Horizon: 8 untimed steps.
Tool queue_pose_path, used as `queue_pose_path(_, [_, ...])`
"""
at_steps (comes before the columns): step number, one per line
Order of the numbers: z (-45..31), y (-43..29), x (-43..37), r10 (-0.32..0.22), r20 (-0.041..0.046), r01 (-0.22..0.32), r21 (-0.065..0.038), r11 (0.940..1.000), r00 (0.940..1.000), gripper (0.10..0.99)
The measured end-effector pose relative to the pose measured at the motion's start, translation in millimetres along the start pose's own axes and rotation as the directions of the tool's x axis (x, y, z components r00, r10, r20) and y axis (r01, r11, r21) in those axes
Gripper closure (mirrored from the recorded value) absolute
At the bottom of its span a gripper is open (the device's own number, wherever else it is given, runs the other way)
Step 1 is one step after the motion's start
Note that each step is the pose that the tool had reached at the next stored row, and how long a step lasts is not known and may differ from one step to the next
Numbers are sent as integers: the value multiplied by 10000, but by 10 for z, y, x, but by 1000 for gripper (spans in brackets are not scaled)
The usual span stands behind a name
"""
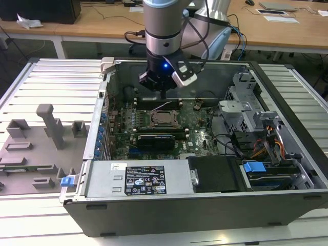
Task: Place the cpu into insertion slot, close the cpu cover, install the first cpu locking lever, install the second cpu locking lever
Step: 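Install the first cpu locking lever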
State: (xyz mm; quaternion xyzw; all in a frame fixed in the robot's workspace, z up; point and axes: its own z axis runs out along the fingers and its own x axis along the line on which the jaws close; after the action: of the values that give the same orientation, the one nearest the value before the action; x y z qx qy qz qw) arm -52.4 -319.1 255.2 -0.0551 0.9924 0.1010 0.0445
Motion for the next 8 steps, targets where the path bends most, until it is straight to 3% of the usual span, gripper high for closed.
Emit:
queue_pose_path(5, [1, 0, -8, -6, 0, 6, 4, 10000, 10000, 980])
queue_pose_path(6, [1, 4, 0, -27, 42, 27, 32, 10000, 10000, 980])
queue_pose_path(7, [1, 5, 14, -70, 209, 68, 96, 9999, 9998, 980])
queue_pose_path(8, [2, 7, 34, -131, 469, 124, 167, 9998, 9988, 980])
